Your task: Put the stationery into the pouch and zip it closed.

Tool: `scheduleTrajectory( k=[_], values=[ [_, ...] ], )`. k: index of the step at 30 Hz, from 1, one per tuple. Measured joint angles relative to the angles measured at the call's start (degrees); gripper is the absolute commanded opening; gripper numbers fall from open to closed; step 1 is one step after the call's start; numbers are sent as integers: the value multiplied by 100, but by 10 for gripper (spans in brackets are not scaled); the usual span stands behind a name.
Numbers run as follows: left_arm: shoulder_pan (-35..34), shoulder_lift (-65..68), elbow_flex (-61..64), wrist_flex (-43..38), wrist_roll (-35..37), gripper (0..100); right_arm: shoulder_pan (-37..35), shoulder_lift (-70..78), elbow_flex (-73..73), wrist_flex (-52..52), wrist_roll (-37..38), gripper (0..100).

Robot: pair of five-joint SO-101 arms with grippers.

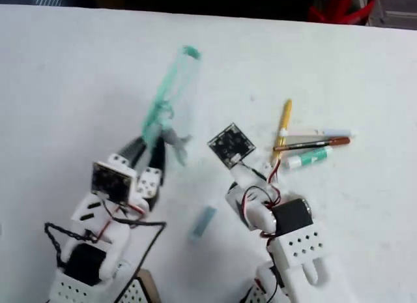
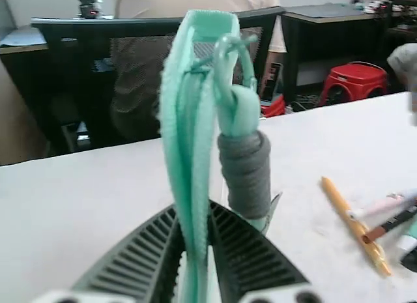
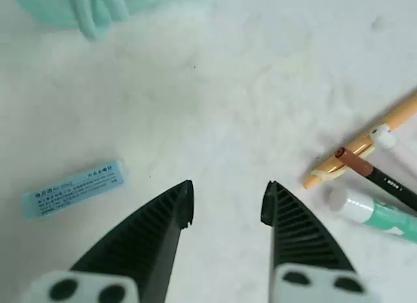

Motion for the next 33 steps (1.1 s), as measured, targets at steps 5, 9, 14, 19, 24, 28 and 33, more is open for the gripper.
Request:
scheduleTrajectory(
  k=[5,9,14,19,24,28,33],
  values=[
    [-844,0,-9,-79,26,31,-325,9,62,-202,-747,176],
    [-1284,0,-18,-70,18,31,-809,9,62,-211,-870,176],
    [-1512,0,-105,246,26,31,-853,53,62,-211,-985,206],
    [-1521,0,-105,396,18,31,-870,879,18,-264,-1723,313],
    [-1530,0,-114,396,18,31,-1231,2277,-492,-264,-2347,286],
    [-1530,0,-114,396,18,31,-1714,3218,-1011,-308,-2866,286],
    [-1530,0,-114,396,18,31,-1732,4193,-1459,-316,-3341,286]
  ],
)
